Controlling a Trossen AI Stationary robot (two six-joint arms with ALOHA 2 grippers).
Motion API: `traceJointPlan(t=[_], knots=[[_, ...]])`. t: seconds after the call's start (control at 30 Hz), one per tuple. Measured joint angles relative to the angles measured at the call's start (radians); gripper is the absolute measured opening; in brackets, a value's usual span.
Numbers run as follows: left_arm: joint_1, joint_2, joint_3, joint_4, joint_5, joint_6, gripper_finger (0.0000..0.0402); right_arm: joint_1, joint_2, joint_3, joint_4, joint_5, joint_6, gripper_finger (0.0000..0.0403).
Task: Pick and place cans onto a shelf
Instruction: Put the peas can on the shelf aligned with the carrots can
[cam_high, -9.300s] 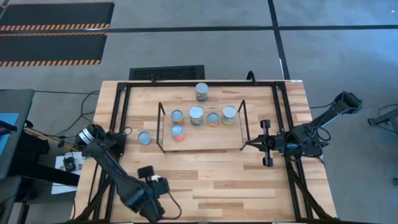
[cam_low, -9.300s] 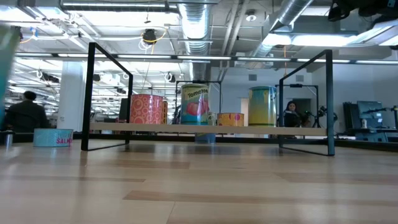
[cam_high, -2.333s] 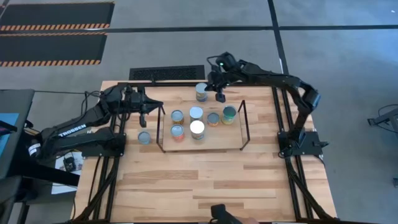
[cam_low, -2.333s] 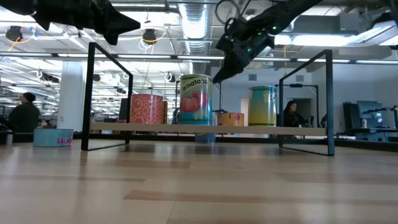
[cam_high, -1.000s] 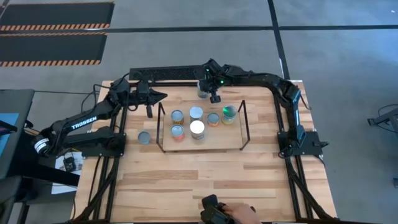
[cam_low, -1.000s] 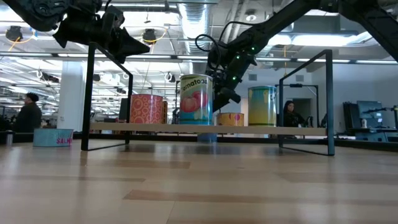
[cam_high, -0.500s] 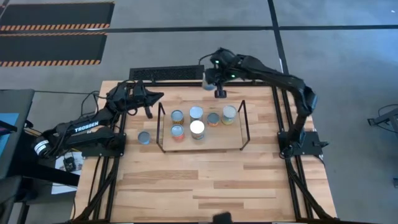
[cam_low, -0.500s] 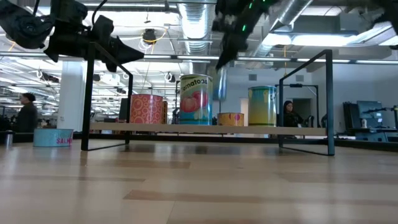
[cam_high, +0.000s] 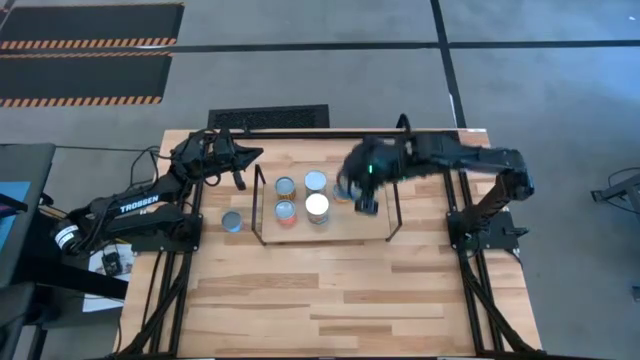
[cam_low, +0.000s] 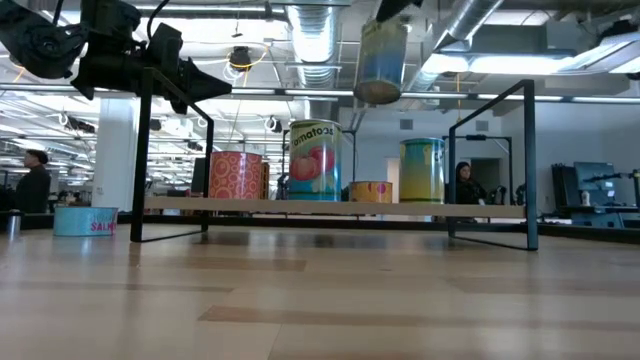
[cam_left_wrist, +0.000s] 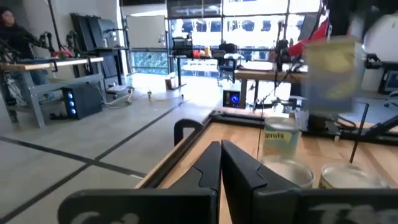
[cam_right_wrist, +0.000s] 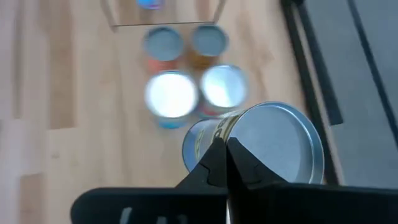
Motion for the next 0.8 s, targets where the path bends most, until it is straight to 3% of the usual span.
traceJointPlan(t=[0.13,0.33,0.8], knots=[[0.000,0.000,0.000,0.031,0.001,-0.020,0.0000,0.109,0.010,-0.036,-0.055,0.055,0.163,0.0003],[0.000,0.000,0.000,0.052,0.002,-0.023,0.0000,0.199,-0.010,-0.225,-0.022,0.097,0.354,0.0003],[-0.002,0.000,0.000,0.044,0.012,-0.043,0.0000,0.211,-0.011,-0.460,0.050,0.133,0.511,0.0003]])
